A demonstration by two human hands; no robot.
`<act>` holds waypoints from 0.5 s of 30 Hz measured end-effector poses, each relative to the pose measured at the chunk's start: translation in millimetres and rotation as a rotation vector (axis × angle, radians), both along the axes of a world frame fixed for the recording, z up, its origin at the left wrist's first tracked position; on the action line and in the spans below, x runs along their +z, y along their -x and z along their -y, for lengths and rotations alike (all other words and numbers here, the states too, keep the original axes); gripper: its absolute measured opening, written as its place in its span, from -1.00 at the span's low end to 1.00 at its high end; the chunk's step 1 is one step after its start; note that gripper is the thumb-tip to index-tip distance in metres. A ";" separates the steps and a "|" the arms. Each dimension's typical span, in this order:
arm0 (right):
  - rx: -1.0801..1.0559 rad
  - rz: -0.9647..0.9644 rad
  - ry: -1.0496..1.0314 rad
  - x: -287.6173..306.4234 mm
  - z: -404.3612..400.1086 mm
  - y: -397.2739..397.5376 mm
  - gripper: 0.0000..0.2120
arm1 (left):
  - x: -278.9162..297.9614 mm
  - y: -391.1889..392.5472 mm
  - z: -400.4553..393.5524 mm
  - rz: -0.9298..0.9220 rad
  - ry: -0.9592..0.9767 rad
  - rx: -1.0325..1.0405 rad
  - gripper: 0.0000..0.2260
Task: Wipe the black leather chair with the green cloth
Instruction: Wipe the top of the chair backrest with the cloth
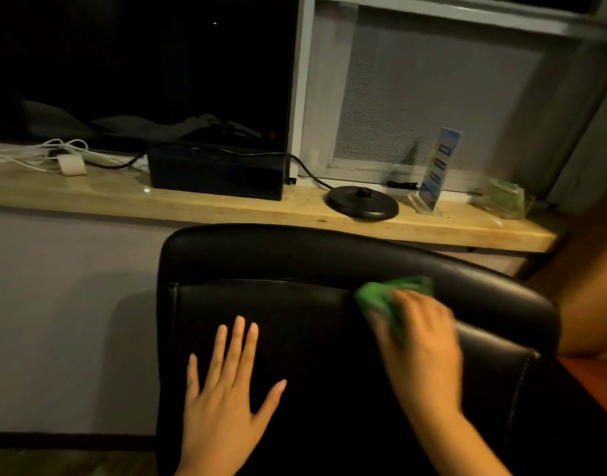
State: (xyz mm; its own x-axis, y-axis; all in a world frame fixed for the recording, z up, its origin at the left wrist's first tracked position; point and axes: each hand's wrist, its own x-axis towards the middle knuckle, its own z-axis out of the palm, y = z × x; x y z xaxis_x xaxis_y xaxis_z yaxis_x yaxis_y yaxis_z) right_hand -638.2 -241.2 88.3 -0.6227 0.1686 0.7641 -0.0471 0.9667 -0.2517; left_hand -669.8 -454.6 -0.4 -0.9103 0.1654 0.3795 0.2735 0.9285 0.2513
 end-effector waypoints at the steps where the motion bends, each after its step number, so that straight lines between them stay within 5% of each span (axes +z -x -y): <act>1: 0.086 0.011 -0.035 1.1 16.8 14.0 -0.72 | 0.9 0.0 -0.1 0.012 0.000 0.006 -0.31; 8: 0.307 0.027 -0.229 13.6 41.6 32.7 -0.73 | 8.0 -1.2 2.9 0.132 0.017 0.024 -0.34; 15: 0.069 -0.024 0.030 -2.0 -84.5 -45.2 -0.70 | 9.3 -3.7 -5.6 0.149 -0.032 0.057 -0.24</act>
